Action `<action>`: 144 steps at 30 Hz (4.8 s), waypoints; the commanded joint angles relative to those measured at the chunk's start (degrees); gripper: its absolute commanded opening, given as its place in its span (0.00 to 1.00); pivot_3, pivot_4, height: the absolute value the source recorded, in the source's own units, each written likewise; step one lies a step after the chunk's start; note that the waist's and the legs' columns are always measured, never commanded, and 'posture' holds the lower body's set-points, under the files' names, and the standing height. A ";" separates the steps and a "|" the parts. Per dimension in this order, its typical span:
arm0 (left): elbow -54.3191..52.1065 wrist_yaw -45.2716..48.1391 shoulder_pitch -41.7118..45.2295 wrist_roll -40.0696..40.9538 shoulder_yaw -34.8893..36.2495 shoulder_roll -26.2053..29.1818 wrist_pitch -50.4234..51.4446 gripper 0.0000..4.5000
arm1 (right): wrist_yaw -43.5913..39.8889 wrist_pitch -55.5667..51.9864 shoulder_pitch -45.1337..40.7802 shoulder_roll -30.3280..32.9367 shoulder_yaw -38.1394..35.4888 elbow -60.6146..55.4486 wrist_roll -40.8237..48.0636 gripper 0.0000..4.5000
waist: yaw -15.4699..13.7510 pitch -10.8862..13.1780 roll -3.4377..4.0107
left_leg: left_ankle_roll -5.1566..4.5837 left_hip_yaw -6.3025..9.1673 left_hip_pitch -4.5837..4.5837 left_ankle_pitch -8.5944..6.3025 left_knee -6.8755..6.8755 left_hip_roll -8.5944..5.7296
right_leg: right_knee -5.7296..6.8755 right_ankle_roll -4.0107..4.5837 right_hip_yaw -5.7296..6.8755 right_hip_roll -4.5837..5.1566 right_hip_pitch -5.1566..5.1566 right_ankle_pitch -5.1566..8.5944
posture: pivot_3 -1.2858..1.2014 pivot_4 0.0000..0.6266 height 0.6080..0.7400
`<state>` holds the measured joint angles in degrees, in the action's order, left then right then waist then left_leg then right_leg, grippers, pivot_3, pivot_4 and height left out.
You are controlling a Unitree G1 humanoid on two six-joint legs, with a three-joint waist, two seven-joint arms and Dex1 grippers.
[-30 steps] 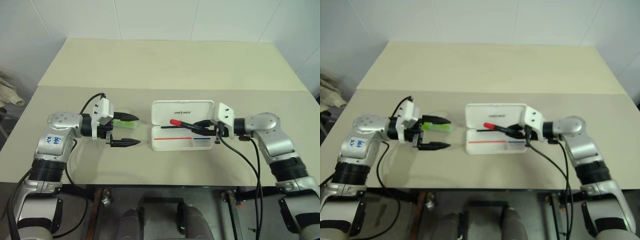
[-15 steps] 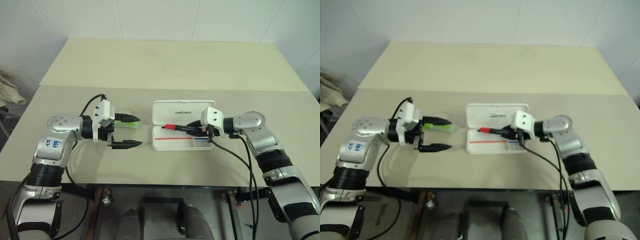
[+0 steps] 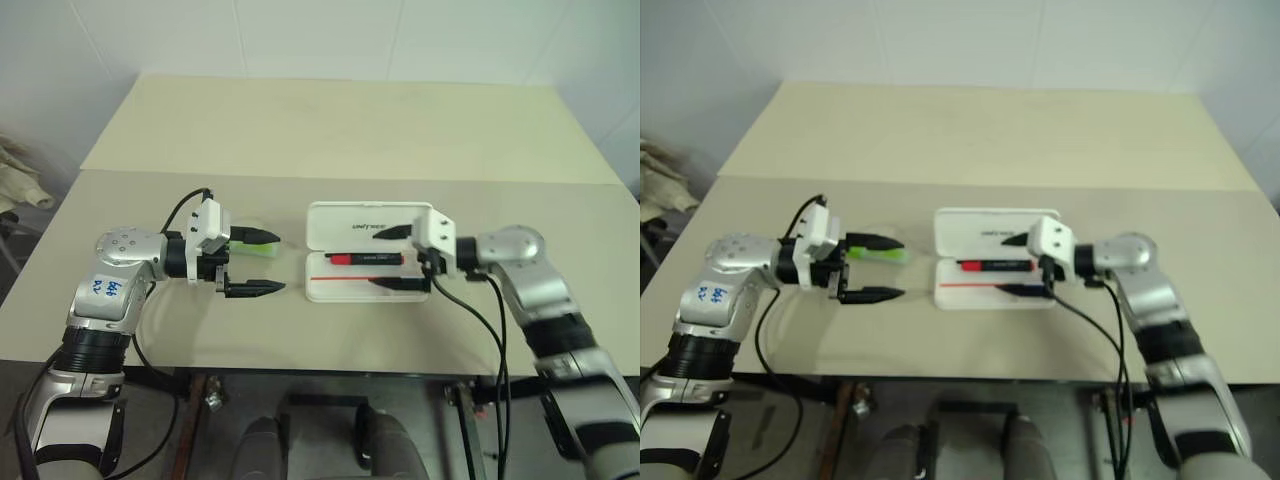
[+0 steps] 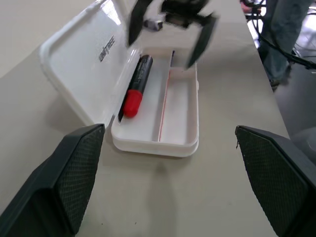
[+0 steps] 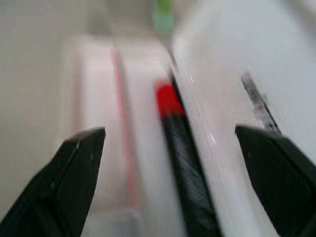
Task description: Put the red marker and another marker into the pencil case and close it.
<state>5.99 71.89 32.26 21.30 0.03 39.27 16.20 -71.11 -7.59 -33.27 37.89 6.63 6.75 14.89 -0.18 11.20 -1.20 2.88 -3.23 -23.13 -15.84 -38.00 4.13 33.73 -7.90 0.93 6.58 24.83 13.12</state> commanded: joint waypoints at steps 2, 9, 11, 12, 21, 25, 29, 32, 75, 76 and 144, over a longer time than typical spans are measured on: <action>0.91 -0.10 0.44 0.14 1.28 0.60 -1.99 1.00 | 2.03 -9.45 4.32 4.37 -6.29 -13.77 6.70 1.00 | 0.10 0.00 0.00 | 0.02 -0.04 0.02 -0.02 -0.10 0.00 | -0.08 -0.04 -0.01 0.02 -0.08 -0.03 | 0.52 0.24 1.00; 5.40 -3.28 0.92 -1.86 2.55 0.49 -6.64 1.00 | 6.89 -18.01 11.44 9.60 -15.42 -25.14 12.27 1.00 | 0.20 0.00 0.00 | 0.01 -0.03 0.16 -0.02 -0.09 0.01 | -0.13 0.04 -0.02 0.02 -0.06 0.01 | 0.52 0.24 1.00; 7.47 -4.35 1.13 -2.63 2.94 0.60 -8.33 1.00 | 7.85 -20.01 12.91 11.10 -18.27 -27.09 13.91 1.00 | 0.21 0.00 0.00 | 0.01 -0.03 0.16 -0.02 -0.09 0.00 | -0.12 0.04 -0.02 0.02 -0.06 0.01 | 0.52 0.24 1.00; 8.46 -4.97 1.31 -3.40 2.99 0.66 -9.60 1.00 | 8.24 -20.62 13.46 11.74 -19.31 -27.76 14.33 1.00 | 0.19 0.00 0.00 | 0.01 -0.03 0.15 -0.02 -0.10 0.00 | -0.14 0.04 -0.02 0.03 -0.06 0.00 | 0.52 0.24 1.00; 28.40 1.16 10.77 -11.32 -1.12 3.43 -23.51 1.00 | 11.89 -22.08 17.64 13.41 -22.37 -31.33 15.39 1.00 | 0.06 0.00 -0.01 | 0.01 -0.04 0.14 -0.02 -0.10 0.00 | -0.18 0.04 -0.02 0.03 -0.07 -0.01 | 0.52 0.24 1.00; 41.08 6.20 18.16 -15.24 -4.10 3.54 -31.17 1.00 | 13.21 -22.05 18.24 13.16 -21.67 -32.29 15.54 1.00 | 0.03 0.00 -0.01 | 0.01 -0.05 0.13 -0.02 -0.09 0.00 | -0.21 0.05 0.01 0.03 -0.06 -0.01 | 0.52 0.24 1.00; 50.78 8.46 24.77 -18.21 -5.63 2.42 -35.30 1.00 | 14.40 -22.25 18.67 13.08 -21.88 -32.99 15.98 1.00 | -0.15 0.00 -0.02 | -0.04 -0.05 0.03 -0.05 -0.09 0.00 | -0.27 0.03 0.01 0.02 -0.04 -0.02 | 0.52 0.24 1.00; 57.19 9.06 29.51 -21.42 -7.31 1.45 -37.63 1.00 | 16.08 -22.85 20.03 12.78 -22.80 -34.39 16.28 1.00 | -0.49 0.00 -0.02 | -0.06 -0.05 -0.03 -0.06 -0.08 0.00 | -0.26 0.01 0.03 0.01 -0.02 -0.03 | 0.52 0.24 1.00; 70.14 -2.96 32.82 -36.01 -9.46 -6.88 -37.07 0.24 | 25.28 -31.00 27.08 15.25 -31.89 -46.64 23.37 1.00 | -1.54 -0.06 -0.06 | -0.22 -0.07 0.17 0.00 -0.15 0.00 | -0.37 0.18 0.03 0.03 -0.25 -0.20 | 0.52 0.24 1.00; 69.98 -3.08 32.73 -35.72 -8.99 -6.99 -37.46 0.24 | 25.35 -30.92 26.99 15.20 -31.67 -46.57 23.35 1.00 | -1.57 -0.06 -0.06 | -0.21 -0.07 0.15 -0.01 -0.15 0.00 | -0.38 0.18 0.03 0.04 -0.25 -0.20 | 0.52 0.24 1.00; 13.04 1.24 21.65 -17.95 -20.78 -16.68 -1.15 0.24 | 26.96 -24.87 39.80 11.16 -33.98 -45.80 20.69 1.00 | -1.27 -0.04 -0.10 | -0.23 0.00 0.03 0.00 -0.25 0.00 | -0.44 0.40 -0.04 -0.01 -0.19 -0.08 | 0.52 0.24 1.00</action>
<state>19.00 74.35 52.36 4.27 -20.72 23.07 16.08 -44.53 -32.69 6.20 49.18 -24.31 -37.00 34.71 -1.45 11.16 -1.29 2.64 -3.23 -23.10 -15.84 -38.25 4.12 33.30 -7.50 0.88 6.58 24.64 13.04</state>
